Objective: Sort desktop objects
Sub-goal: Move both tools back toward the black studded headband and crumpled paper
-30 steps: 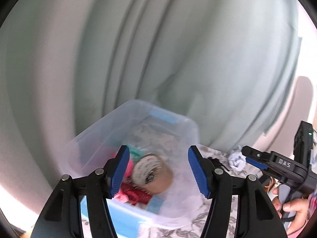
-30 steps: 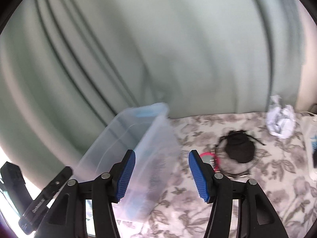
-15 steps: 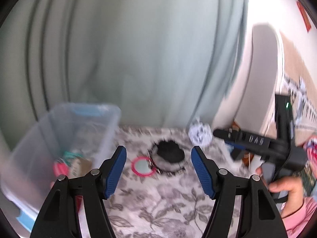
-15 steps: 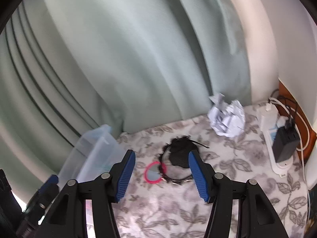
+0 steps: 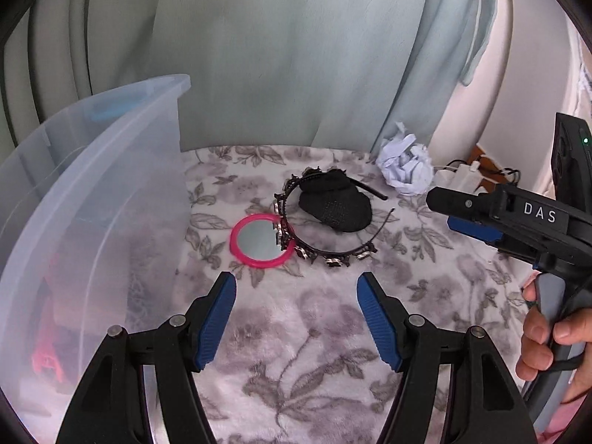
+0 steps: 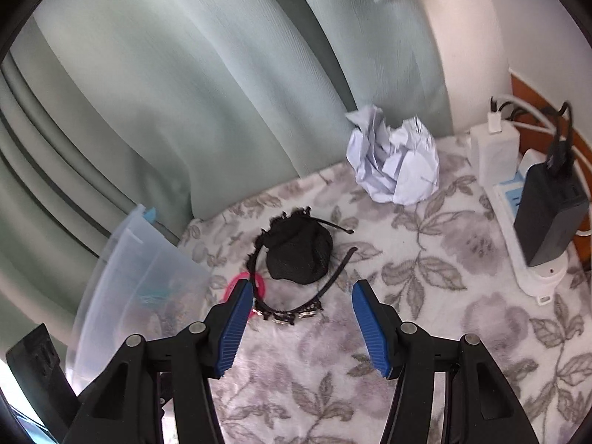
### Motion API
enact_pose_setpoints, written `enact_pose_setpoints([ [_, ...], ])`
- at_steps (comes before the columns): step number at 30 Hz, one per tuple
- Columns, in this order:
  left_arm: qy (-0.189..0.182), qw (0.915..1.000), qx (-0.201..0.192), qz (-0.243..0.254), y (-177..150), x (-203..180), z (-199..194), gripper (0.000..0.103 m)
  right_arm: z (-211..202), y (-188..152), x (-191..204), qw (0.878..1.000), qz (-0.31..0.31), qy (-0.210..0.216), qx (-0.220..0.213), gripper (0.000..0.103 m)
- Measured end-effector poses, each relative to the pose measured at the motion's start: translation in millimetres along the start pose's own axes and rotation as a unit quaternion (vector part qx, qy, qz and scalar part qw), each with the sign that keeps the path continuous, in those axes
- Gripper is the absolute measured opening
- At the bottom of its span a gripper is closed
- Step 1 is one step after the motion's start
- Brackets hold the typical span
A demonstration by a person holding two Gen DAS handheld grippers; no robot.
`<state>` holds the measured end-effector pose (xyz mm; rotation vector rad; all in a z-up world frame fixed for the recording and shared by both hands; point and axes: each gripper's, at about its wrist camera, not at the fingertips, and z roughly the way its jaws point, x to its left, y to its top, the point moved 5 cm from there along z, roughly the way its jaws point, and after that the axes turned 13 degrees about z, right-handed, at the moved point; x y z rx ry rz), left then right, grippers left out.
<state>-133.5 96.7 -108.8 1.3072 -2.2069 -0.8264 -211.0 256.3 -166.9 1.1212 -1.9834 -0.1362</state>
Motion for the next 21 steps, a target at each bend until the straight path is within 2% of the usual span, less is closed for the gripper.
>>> enact_pose_setpoints([
  [3,0.011,0.9997,-0.001,0.021,1.4,-10.2,4.6,0.069,7.9,3.6,1.5,1.0,-0.007,-0.001,0.005,0.06],
  [9,-0.023,0.9989,-0.002,0.041,12.3,-33.7,25.8,0.069,9.7,19.1,2.5,1.0,-0.021,-0.004,-0.002,0.06],
  [12,-0.022,0.9989,-0.004,0.042,18.8,-41.1,37.1,0.069,10.9,25.6,3.3,1.0,-0.03,-0.007,-0.003,0.06],
  [15,-0.018,0.9976,-0.018,0.064,25.9,-51.9,45.5,0.069,15.0,30.5,4.4,0.999,-0.04,-0.009,0.001,0.06],
  [21,-0.061,0.9947,-0.026,0.078,34.2,-66.6,66.5,0.069,18.2,37.3,-7.9,1.0,-0.027,-0.015,-0.002,0.06],
])
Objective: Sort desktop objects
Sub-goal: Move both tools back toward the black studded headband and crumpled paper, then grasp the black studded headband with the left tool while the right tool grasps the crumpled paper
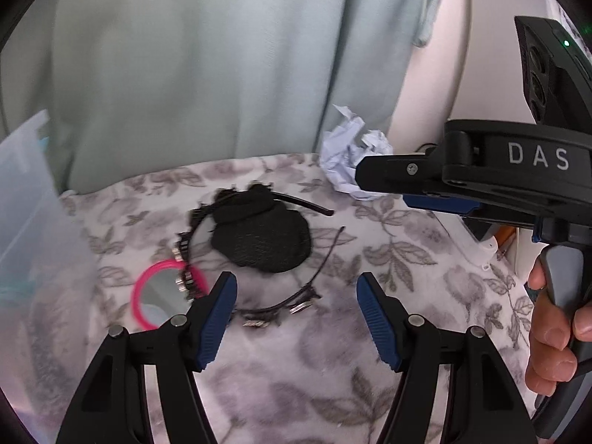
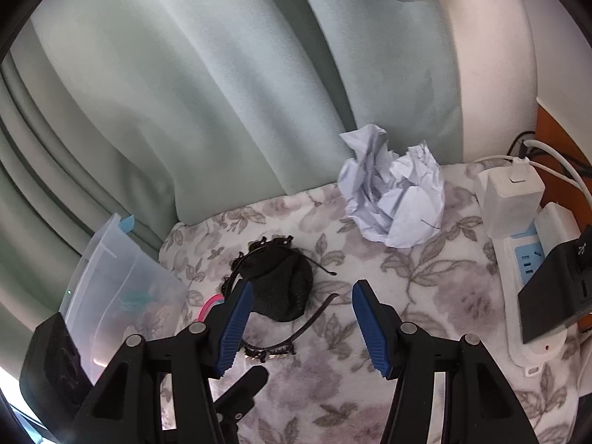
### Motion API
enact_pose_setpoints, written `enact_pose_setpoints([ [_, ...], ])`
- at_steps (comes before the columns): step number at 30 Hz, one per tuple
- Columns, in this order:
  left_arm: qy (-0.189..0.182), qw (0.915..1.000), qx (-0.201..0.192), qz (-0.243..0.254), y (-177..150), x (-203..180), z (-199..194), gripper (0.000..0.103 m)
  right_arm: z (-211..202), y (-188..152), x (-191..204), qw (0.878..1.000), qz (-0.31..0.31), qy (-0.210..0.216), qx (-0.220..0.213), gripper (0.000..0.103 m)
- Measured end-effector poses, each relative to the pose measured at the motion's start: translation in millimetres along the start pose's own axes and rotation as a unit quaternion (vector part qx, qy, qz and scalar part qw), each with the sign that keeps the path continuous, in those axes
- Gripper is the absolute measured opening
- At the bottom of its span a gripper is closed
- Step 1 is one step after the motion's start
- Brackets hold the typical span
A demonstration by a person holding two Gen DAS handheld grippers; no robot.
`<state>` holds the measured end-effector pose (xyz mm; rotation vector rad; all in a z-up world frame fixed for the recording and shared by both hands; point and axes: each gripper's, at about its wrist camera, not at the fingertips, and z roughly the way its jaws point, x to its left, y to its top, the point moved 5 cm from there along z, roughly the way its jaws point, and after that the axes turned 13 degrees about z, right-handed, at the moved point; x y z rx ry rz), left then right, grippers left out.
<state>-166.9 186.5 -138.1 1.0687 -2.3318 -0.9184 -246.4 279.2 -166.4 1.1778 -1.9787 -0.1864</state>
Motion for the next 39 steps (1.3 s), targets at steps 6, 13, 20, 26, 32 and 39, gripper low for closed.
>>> enact_pose_setpoints([
  [6,0.005,0.9983,0.034,0.046,-0.8,-14.9,27.3,0.068,0.8,-0.1,-14.6,1.0,0.014,-0.004,0.004,0.06],
  [13,0.028,0.9948,0.075,0.064,-5.9,-18.0,53.5,0.043,-3.5,2.1,-27.5,1.0,0.027,-0.007,0.0,0.06],
  [20,0.036,0.9941,0.065,0.08,-5.1,-20.9,52.0,0.022,-0.3,6.9,-32.3,0.999,0.035,-0.008,-0.001,0.06],
  [26,0.028,0.9964,0.021,0.078,4.8,-18.7,25.3,0.007,6.4,12.7,-31.6,0.999,0.036,-0.008,-0.003,0.06],
  [32,0.018,0.9984,-0.012,0.053,13.1,-7.0,-3.9,0.005,11.1,28.3,-19.8,0.999,0.027,0.0,-0.021,0.059],
  [39,0.018,0.9985,-0.049,0.015,20.5,10.0,-37.3,0.003,28.3,51.1,-12.0,0.999,0.029,-0.005,-0.038,0.058],
])
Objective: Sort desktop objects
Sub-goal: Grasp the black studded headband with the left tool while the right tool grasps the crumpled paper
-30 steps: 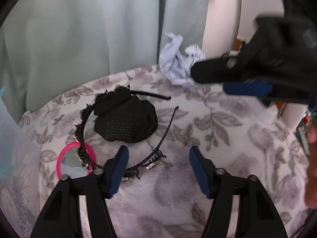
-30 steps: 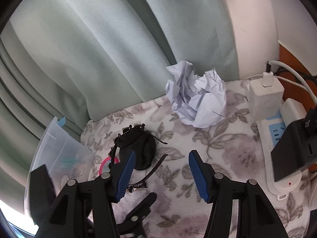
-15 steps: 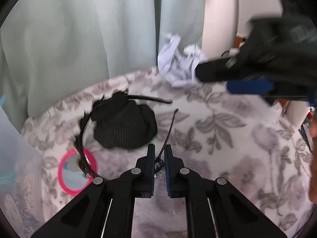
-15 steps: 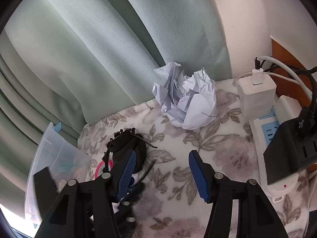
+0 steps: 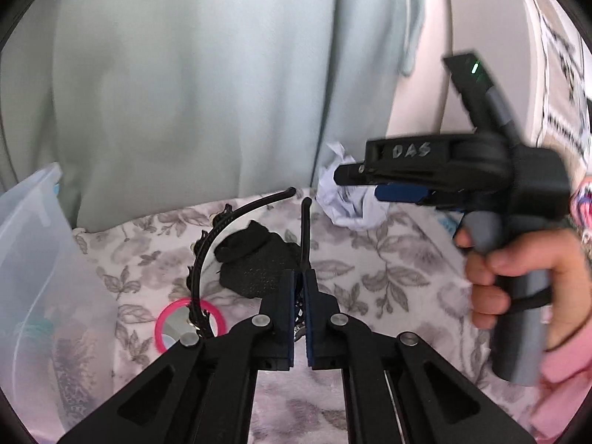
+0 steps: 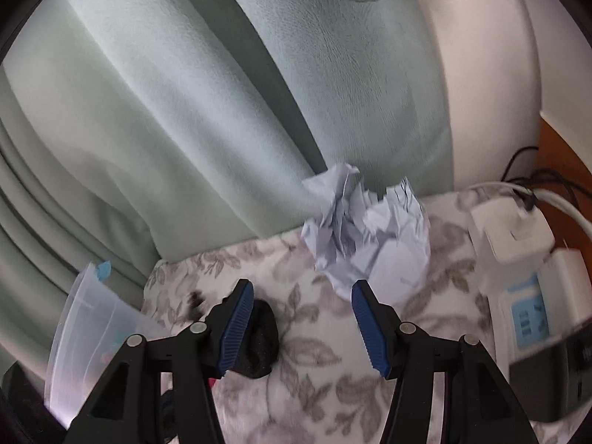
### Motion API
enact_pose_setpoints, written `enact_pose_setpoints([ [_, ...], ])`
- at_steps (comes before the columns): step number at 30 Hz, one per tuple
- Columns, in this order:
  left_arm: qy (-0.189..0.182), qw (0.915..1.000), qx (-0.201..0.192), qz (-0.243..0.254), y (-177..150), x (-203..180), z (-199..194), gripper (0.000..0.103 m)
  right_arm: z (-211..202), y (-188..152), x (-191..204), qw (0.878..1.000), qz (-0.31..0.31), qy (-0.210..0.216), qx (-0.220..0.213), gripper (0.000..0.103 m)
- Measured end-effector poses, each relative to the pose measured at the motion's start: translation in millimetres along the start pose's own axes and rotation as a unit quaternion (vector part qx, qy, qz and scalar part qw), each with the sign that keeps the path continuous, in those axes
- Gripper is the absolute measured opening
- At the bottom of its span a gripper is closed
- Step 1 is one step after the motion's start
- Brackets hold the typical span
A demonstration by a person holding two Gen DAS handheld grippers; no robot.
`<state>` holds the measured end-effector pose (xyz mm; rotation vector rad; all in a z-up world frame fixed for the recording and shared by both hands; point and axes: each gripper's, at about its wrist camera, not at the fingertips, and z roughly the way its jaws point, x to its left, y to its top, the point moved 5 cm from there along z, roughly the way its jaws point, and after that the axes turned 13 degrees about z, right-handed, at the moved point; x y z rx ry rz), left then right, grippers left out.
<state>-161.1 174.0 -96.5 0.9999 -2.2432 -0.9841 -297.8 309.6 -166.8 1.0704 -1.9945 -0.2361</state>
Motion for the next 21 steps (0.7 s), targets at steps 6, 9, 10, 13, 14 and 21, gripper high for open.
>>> enact_pose_setpoints([
  [6,0.004,0.9997,-0.013,-0.022,2.5,14.5,-13.9,0.002,24.5,12.4,1.7,1.0,0.01,-0.009,0.001,0.049],
  [9,0.008,0.9994,-0.017,-0.028,1.9,19.2,-20.0,0.0,32.5,16.2,1.2,1.0,0.017,-0.012,0.0,0.045],
  [10,0.009,0.9994,-0.018,-0.029,1.1,21.0,-21.1,0.0,35.1,17.2,0.7,1.0,0.019,-0.014,0.0,0.042],
  [13,0.007,0.9991,-0.023,-0.035,0.3,26.0,-25.6,0.0,41.6,17.4,-2.3,0.999,0.03,-0.017,0.007,0.036],
  [14,0.009,0.999,-0.024,-0.037,0.1,27.2,-26.6,0.0,43.5,17.0,-4.4,0.999,0.037,-0.016,0.012,0.035],
  [21,0.009,0.9981,-0.02,-0.058,-7.7,36.0,-26.5,0.0,28.8,11.7,-8.9,0.999,0.046,-0.008,0.007,0.01],
])
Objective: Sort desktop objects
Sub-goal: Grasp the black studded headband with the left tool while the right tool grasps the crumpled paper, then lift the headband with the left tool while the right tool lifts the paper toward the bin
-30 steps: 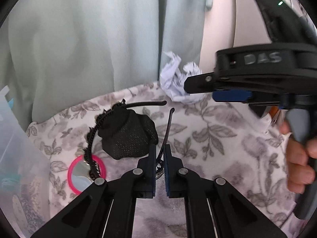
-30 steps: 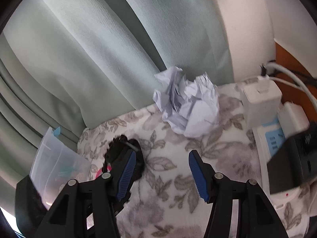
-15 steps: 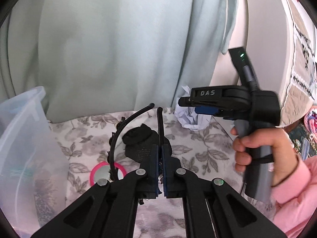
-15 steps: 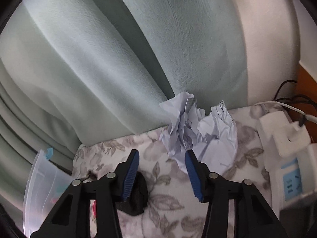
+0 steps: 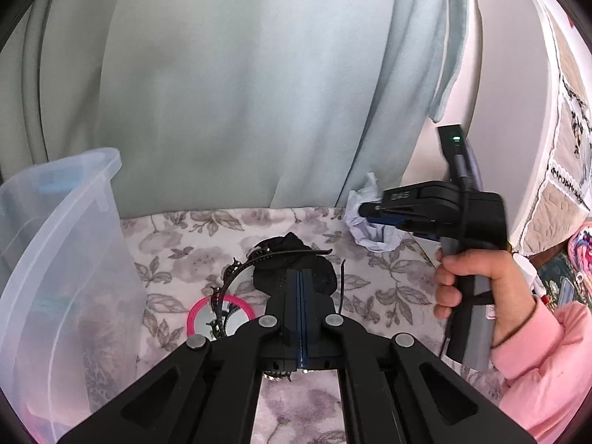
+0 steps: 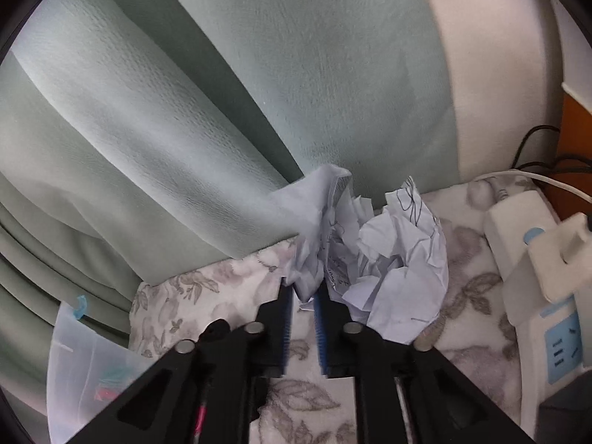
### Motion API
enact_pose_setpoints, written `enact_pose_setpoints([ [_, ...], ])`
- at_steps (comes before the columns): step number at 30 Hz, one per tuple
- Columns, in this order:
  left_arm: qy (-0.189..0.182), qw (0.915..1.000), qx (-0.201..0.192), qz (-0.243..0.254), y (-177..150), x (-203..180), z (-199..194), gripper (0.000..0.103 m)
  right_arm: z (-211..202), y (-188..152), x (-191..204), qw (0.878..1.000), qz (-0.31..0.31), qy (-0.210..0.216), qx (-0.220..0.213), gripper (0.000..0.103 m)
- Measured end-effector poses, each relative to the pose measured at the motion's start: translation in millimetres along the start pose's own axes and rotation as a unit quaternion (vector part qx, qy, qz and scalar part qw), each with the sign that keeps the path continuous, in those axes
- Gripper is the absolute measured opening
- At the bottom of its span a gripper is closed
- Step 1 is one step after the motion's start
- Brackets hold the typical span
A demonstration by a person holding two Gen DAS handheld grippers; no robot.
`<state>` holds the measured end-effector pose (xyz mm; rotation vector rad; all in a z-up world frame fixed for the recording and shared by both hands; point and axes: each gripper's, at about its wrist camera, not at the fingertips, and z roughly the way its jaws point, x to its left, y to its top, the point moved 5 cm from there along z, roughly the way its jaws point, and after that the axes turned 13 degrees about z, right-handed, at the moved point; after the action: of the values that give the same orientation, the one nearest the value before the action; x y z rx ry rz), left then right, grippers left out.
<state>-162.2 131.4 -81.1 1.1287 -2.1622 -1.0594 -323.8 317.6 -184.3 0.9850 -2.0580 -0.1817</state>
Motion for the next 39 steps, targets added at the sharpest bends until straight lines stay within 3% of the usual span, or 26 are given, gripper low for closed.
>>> enact_pose_setpoints([
  [4,-0.015,0.9998,0.004,0.009,-2.6,-5.0,4.7,0.0,-23.2,-6.9,5.6,1.0,-0.012,0.015,-0.009,0.009],
  [11,-0.042,0.9965,0.051,0.051,-19.6,-33.9,39.7,0.001,-55.7,-25.6,16.5,0.998,-0.044,0.038,-0.016,0.008],
  [13,-0.045,0.9946,0.067,0.065,-26.4,-41.4,50.5,0.011,-66.7,-26.7,13.7,0.998,-0.047,0.042,-0.019,0.008],
  [15,-0.043,0.993,0.079,0.077,-32.8,-47.6,59.0,0.033,-75.8,-29.1,12.1,0.998,-0.045,0.046,-0.024,0.008],
  [17,-0.042,0.9924,0.082,0.082,-36.7,-50.7,62.5,0.045,-84.3,-30.3,11.1,0.997,-0.047,0.049,-0.029,0.008],
  [18,-0.043,0.9921,0.085,0.081,-38.7,-52.0,64.8,0.046,-89.3,-31.3,10.4,0.997,-0.047,0.051,-0.031,0.008],
  [25,-0.041,0.9879,0.108,0.104,-46.6,-61.5,81.9,0.046,-116.9,-41.6,11.9,0.995,-0.054,0.067,-0.045,0.008],
  [34,-0.024,0.9865,0.113,0.116,-49.8,-60.6,89.7,0.044,-123.0,-66.1,-1.9,0.997,-0.032,0.068,-0.031,0.008],
  [36,-0.017,0.987,0.109,0.117,-49.0,-60.3,87.6,0.03,-126.6,-71.0,-4.9,0.997,-0.028,0.068,-0.027,0.008],
  [39,-0.006,0.9872,0.109,0.117,-48.6,-57.8,86.5,0.022,-130.7,-79.6,-5.0,0.997,-0.023,0.072,-0.025,0.008],
])
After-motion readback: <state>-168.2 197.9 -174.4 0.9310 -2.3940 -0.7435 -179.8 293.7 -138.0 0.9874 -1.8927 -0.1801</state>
